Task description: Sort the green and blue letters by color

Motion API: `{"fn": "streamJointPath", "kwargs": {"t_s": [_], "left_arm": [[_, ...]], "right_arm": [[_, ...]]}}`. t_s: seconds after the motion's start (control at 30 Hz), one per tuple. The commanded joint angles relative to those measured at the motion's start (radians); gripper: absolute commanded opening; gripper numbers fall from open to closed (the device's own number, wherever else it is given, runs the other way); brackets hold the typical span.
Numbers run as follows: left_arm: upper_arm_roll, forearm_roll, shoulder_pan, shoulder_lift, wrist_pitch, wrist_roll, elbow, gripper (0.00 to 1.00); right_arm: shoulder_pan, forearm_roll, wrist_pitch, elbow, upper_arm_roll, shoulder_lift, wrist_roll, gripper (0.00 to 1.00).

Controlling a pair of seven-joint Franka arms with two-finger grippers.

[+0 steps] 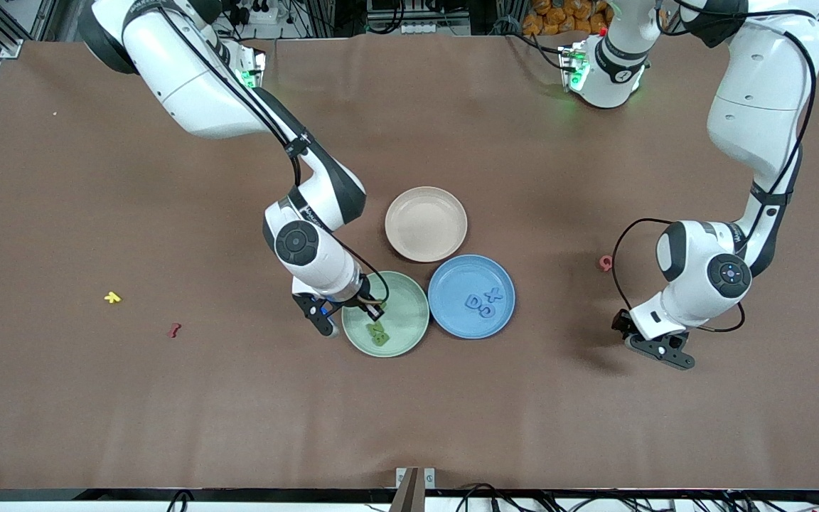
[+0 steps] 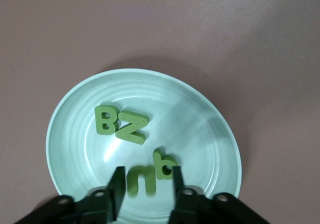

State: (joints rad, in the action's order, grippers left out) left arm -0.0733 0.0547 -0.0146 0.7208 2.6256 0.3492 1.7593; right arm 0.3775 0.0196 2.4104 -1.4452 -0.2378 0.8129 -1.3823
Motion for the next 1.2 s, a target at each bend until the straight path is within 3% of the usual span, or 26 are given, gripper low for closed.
{"fn": "streamJointPath", "kwargs": {"t_s": [0.0,0.47,1.17], "left_arm": [[-0.006,-0.027,-0.01,-0.004,0.008,0.007,0.045,0.35],[-0.005,-0.027,-0.005,-0.009,0.008,0.008,0.042,0.19],[-0.005,-0.027,0.002,-0.043,-0.003,0.004,0.042,0.18]], "right_arm": [[0.008,0.02,-0.007,0.036,0.003,0.019,-0.024,1.0],[-0.022,0.013,-0.024,0.039,0.0,-0.015,-0.015,1.0],[-0.124,-0.003,-0.304,0.049,-0.008,-0.155,0.143,1.0]]}}
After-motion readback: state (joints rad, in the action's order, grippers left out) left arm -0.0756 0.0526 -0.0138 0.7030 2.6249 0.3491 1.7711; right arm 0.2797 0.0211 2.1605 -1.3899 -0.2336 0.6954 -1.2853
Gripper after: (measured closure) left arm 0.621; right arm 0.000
